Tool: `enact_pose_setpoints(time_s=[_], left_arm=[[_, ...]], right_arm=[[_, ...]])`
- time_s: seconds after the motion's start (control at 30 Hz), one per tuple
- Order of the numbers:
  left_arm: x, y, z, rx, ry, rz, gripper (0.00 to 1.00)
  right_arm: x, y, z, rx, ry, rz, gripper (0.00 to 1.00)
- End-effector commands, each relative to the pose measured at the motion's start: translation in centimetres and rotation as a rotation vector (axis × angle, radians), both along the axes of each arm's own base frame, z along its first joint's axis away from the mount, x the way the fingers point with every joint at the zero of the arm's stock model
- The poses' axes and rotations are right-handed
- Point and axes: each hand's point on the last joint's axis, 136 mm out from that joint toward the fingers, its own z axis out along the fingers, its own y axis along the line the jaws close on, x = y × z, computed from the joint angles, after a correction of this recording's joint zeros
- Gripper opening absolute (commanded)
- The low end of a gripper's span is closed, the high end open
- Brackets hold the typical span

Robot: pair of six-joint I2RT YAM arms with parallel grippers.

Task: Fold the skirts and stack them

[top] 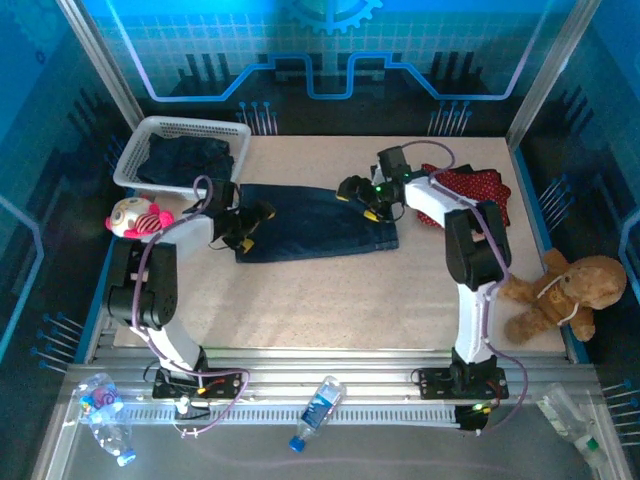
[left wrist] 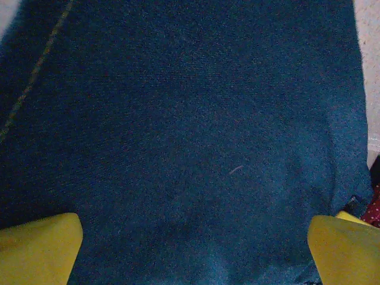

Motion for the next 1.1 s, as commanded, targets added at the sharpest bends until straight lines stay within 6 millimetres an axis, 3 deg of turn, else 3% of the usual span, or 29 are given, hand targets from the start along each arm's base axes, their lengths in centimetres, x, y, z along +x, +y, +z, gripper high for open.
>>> enact_pose_setpoints(time_s=[0.0, 0.1, 0.2, 0.33, 0.43, 0.47, 0.57, 0.63, 0.73, 1.07], left_arm=[[-0.1, 0.7, 4.9, 0.116, -0.088, 0.007, 0.99], [0.5, -2.2, 6.5, 0.133, -0.149, -0.078, 0.99], [1.3, -6.7, 6.7, 0.072, -0.171, -0.178, 0.96], [1.9, -12.7, 4.8, -0.018, -0.144, -0.266, 0.79], [1.9, -14.9, 2.6, -0.029, -0.089, -0.288, 0.66], [1.9, -15.2, 2.0, -0.028, -0.084, -0.288, 0.61], [1.6, -15.5, 0.3, -0.033, -0.057, -0.279, 0.26], [1.0, -15.2, -0.7, -0.024, -0.028, -0.276, 0.13], [-0.3, -14.6, -2.4, -0.006, 0.023, -0.271, 0.03], [-4.2, -14.2, -6.8, -0.034, 0.160, -0.297, 0.00]], right_arm=[[-3.3, -4.4, 3.0, -0.088, -0.041, -0.134, 1.00], [-5.9, -7.1, 1.5, -0.097, -0.020, -0.283, 1.00], [-7.7, -8.7, -0.1, -0.095, -0.004, -0.355, 1.00], [-8.7, -8.4, -1.8, -0.015, 0.044, -0.375, 0.92], [-9.2, -8.3, -3.5, 0.025, 0.076, -0.415, 0.83], [-9.2, -8.3, -3.9, 0.037, 0.080, -0.425, 0.82], [-8.8, -7.8, -4.5, 0.072, 0.079, -0.427, 0.77], [-8.3, -7.4, -4.6, 0.095, 0.078, -0.419, 0.75], [-7.8, -7.1, -4.5, 0.120, 0.066, -0.419, 0.73], [-6.6, -6.6, -3.1, 0.159, -0.015, -0.411, 0.68]])
